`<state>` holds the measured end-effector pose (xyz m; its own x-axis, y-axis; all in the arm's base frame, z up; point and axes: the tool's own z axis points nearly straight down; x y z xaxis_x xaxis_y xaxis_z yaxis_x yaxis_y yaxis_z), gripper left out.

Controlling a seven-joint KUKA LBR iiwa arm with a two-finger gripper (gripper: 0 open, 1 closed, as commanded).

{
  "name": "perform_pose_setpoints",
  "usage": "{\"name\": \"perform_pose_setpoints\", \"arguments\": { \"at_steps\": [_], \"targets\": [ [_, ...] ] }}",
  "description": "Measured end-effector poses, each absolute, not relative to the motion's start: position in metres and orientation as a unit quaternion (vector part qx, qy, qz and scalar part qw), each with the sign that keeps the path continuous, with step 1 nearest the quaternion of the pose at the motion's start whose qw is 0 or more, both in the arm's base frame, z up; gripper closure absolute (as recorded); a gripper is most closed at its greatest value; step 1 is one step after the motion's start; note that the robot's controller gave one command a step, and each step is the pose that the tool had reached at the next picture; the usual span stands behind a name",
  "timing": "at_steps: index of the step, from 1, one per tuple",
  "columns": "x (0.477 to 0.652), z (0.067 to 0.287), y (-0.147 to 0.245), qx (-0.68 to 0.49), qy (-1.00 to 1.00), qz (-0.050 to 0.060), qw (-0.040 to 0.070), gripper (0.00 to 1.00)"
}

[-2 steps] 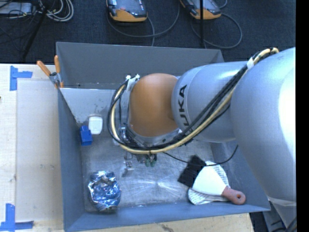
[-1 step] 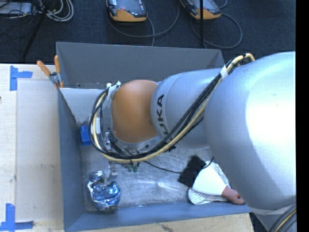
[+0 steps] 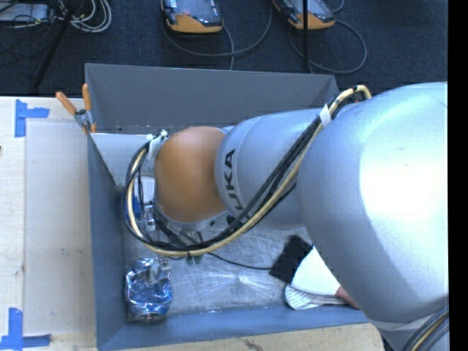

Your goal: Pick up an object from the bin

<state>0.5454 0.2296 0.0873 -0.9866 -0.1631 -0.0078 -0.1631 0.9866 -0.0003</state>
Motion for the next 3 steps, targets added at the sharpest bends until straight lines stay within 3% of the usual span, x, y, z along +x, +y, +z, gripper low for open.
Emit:
{"name": "perform_pose_setpoints", "arguments": {
  "at_steps": [1, 2, 3],
  "targets": [
    [0.550, 0.080, 0.241, 0.033, 0.999, 0.002, -0.001, 1.00],
    [0.550, 0.080, 0.241, 0.034, 0.999, 0.003, 0.000, 1.00],
    [0.556, 0.170, 0.240, -0.034, 0.999, 0.000, 0.000, 1.00]
  ]
}}
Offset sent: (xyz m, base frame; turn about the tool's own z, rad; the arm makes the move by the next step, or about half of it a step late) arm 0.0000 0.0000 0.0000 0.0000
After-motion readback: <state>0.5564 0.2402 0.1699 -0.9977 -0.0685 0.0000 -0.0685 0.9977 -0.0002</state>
